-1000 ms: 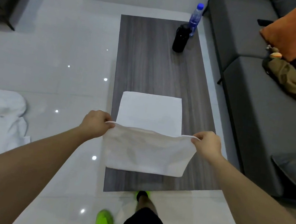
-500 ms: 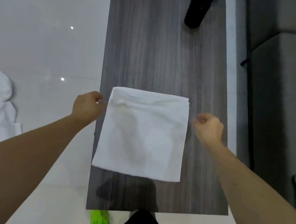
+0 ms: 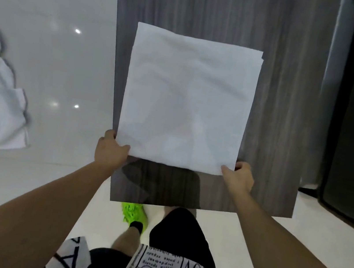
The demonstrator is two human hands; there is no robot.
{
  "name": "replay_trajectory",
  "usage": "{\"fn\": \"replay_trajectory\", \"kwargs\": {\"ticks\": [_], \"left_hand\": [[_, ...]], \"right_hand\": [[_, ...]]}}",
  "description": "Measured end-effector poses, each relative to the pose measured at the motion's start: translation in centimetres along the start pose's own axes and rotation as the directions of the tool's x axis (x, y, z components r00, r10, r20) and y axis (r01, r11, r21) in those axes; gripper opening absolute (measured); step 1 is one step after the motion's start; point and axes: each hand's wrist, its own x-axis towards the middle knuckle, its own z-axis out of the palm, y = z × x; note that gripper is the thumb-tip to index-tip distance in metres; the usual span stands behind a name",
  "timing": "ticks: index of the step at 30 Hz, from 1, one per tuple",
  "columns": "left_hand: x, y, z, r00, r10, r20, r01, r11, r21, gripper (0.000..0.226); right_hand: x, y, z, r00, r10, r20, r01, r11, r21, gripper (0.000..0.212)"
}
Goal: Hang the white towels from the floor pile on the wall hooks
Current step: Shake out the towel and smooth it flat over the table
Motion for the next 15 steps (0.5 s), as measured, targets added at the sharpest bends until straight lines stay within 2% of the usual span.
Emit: {"fn": "replay_trajectory", "kwargs": {"ticks": [2,4,8,10,15], "left_hand": [[0.2,-0.5,0.1,0.998,-0.064,-0.008,0.063,0.997,-0.048,0.055],[0.4,-1.0,-0.1,0.989,-0.140,0.048,0.144,0.986,-0.079,0.048],[0.3,-0.9,-0.8,0.966,-0.207,0.152,0.249,0.901,-0.354,0.027],[-0.4,-0.6,-1.6,0.981,-0.159,0.109,0.190,0.896,-0.402,0.017],[-4.0,0.4,-5.8,0.999,-0.026,-0.041,0.001,0.854,-0.520,0.009]], "right_hand": [[-0.2,0.9,0.5,0.999,0.023,0.022,-0.025,0.998,0.064,0.026],[-0.2,1.7,0.8,0.997,0.051,0.051,-0.058,0.988,0.140,0.024],[-0.5,2.3,0.7,0.991,0.103,0.080,-0.125,0.928,0.352,0.015],[-1.5,1.8,0.2,0.997,0.055,0.062,-0.076,0.900,0.428,0.013],[-5.6,-0.8,-2.6,0.995,-0.048,-0.089,0.091,0.822,0.563,0.015]]}}
